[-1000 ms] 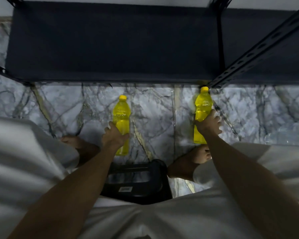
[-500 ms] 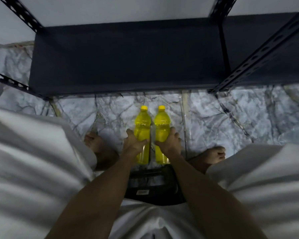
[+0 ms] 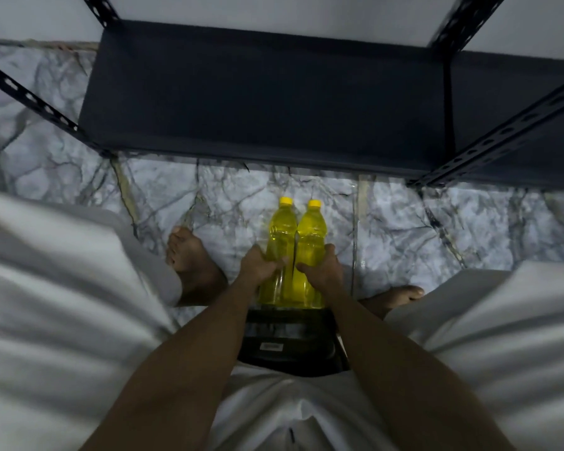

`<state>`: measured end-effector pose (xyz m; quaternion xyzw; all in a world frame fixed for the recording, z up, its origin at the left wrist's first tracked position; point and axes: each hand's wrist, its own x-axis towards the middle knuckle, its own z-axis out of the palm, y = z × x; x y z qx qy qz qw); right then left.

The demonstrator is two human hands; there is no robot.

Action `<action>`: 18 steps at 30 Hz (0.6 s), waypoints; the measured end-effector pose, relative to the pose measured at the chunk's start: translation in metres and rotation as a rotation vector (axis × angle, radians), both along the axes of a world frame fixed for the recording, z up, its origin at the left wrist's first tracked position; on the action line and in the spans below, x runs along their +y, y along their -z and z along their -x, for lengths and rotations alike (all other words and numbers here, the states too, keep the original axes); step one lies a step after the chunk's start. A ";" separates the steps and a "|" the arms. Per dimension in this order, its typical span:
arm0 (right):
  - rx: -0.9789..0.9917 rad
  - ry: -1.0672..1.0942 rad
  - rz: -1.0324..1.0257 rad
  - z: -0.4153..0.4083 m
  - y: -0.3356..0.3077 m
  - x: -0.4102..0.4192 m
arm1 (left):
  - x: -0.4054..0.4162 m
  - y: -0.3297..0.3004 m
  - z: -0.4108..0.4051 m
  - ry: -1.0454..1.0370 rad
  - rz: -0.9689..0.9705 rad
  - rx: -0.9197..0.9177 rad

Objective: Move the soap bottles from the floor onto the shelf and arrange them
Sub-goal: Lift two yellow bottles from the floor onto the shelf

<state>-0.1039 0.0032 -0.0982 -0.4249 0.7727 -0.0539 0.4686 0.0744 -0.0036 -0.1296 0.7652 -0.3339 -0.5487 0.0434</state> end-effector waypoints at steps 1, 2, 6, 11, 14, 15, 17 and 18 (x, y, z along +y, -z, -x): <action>-0.008 -0.003 -0.005 0.001 -0.001 -0.001 | 0.000 -0.003 -0.003 -0.038 0.009 0.018; -0.020 -0.006 -0.013 0.002 -0.001 -0.002 | 0.000 -0.004 -0.004 -0.088 0.001 0.070; -0.078 -0.005 -0.055 0.005 -0.001 -0.007 | -0.004 -0.011 -0.005 -0.319 -0.135 0.294; -0.087 0.014 -0.082 0.002 0.000 -0.006 | -0.007 -0.003 -0.004 -0.027 -0.085 0.163; 0.072 -0.090 -0.113 -0.003 0.001 -0.002 | -0.009 0.010 -0.008 0.054 -0.028 0.063; 0.137 -0.122 -0.114 -0.005 0.001 -0.001 | -0.012 0.007 -0.009 0.113 -0.029 0.056; 0.170 -0.139 -0.081 -0.008 0.000 -0.002 | -0.019 -0.006 -0.010 0.233 -0.044 0.028; 0.154 -0.133 -0.060 -0.008 0.000 -0.003 | -0.023 -0.012 -0.010 0.283 -0.055 0.008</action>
